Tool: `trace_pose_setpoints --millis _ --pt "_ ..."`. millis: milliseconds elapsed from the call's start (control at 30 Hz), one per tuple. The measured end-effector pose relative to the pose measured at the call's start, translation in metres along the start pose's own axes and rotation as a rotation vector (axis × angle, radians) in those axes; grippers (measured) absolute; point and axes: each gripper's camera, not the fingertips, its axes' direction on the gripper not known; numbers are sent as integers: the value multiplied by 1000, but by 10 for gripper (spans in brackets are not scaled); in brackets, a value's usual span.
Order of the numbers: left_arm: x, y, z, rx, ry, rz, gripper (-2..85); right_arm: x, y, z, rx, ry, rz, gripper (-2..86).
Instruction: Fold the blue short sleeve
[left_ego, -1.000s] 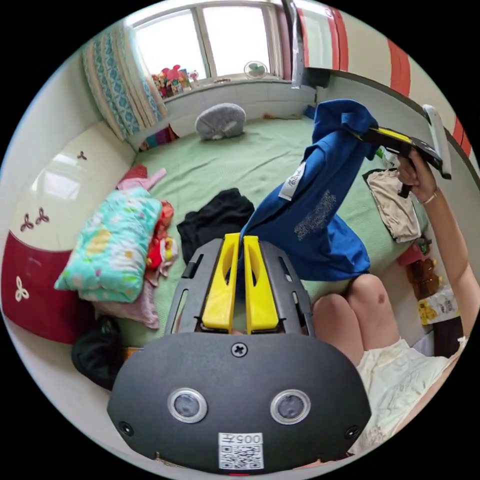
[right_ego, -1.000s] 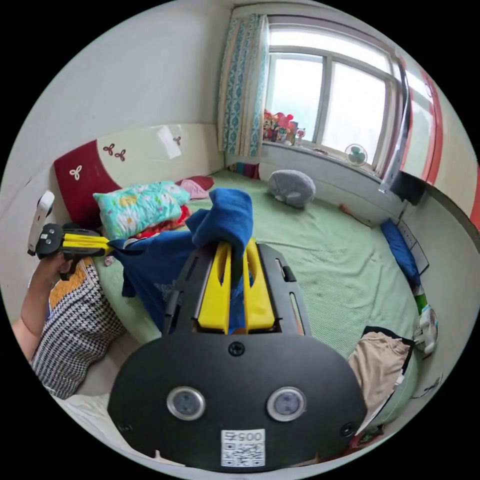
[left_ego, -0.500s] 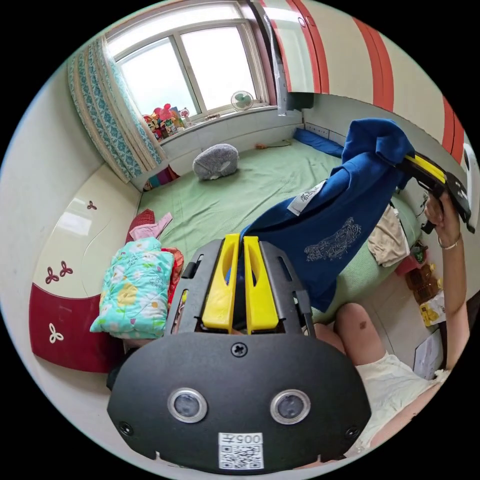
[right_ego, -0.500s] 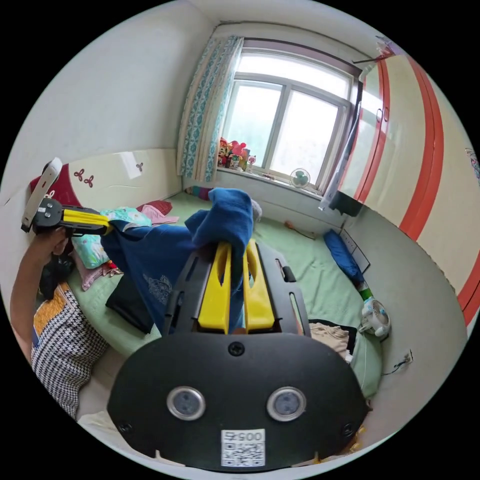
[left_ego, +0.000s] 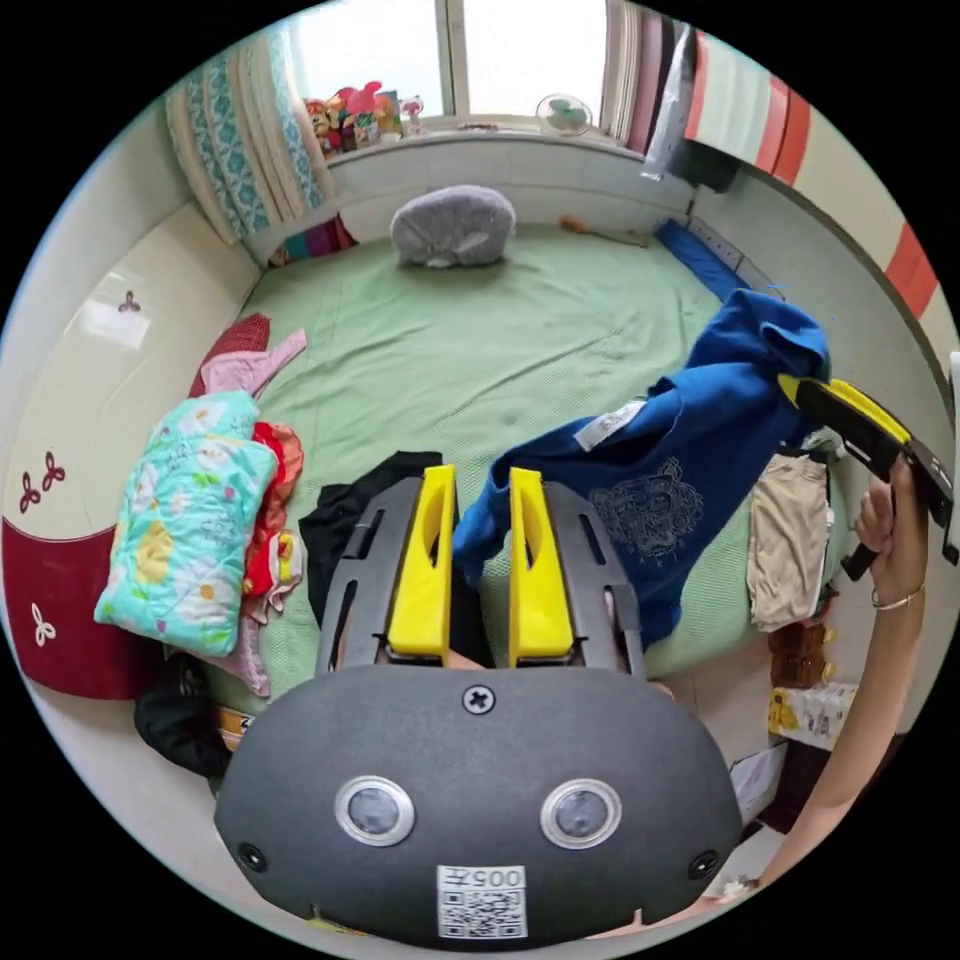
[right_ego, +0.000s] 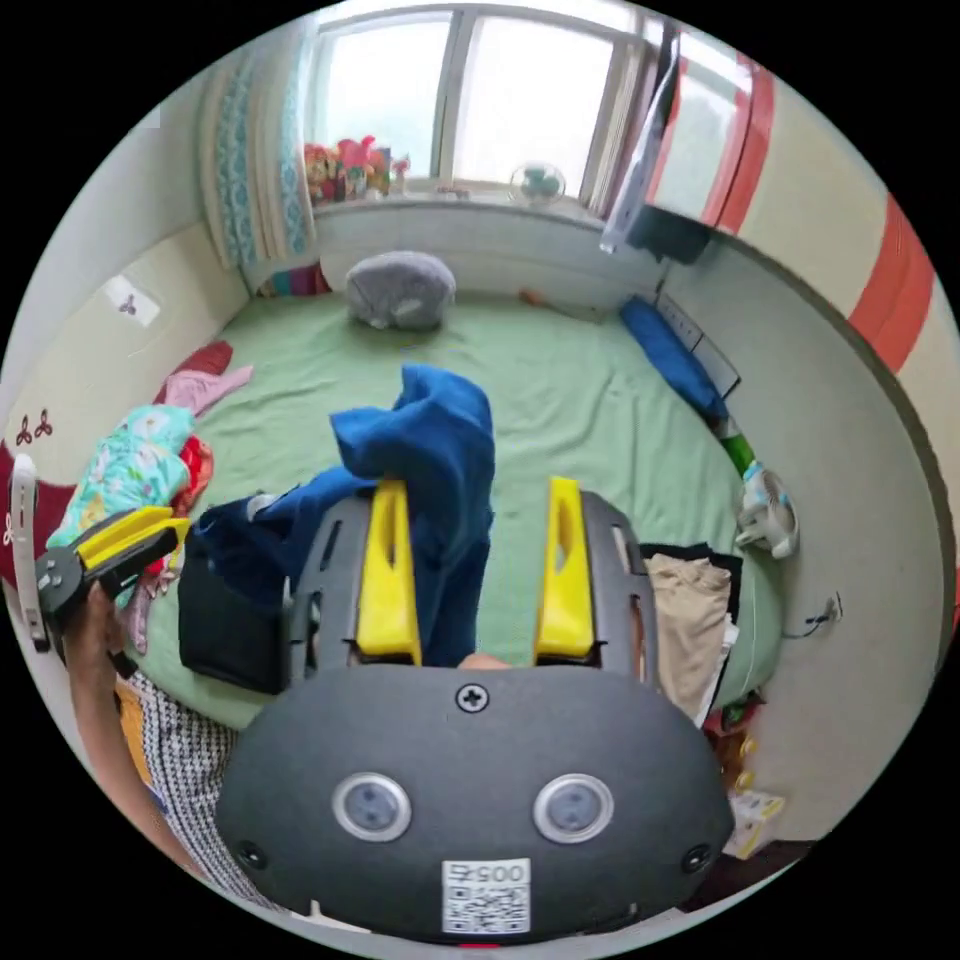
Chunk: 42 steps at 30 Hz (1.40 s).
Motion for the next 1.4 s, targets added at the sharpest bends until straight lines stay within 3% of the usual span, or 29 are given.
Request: trace_pose_setpoints --millis 133,267,367,500,833,867,1033,1267,1400 --pt "16 29 62 -54 83 99 119 13 33 46 3 -32 -124 188" --pt "53 98 128 -157 214 262 133 41 98 116 -179 -49 -263 192" --pt "92 149 162 -230 278 386 138 72 137 161 -299 -159 -236 189" --pt "147 194 192 -310 223 587 139 85 166 192 -340 -247 -241 170" --pt "158 215 225 -343 116 554 80 73 177 231 -363 -193 -178 7" --pt "152 220 224 -347 122 544 42 75 178 230 -350 -188 -182 -5" --pt "110 242 192 -290 174 462 25 103 187 195 -280 -216 -149 -15" --pt "33 293 83 -66 282 387 19 146 232 72 -153 -308 -178 -16" --pt "15 346 52 -61 220 433 16 144 285 25 -119 -423 -223 -14"
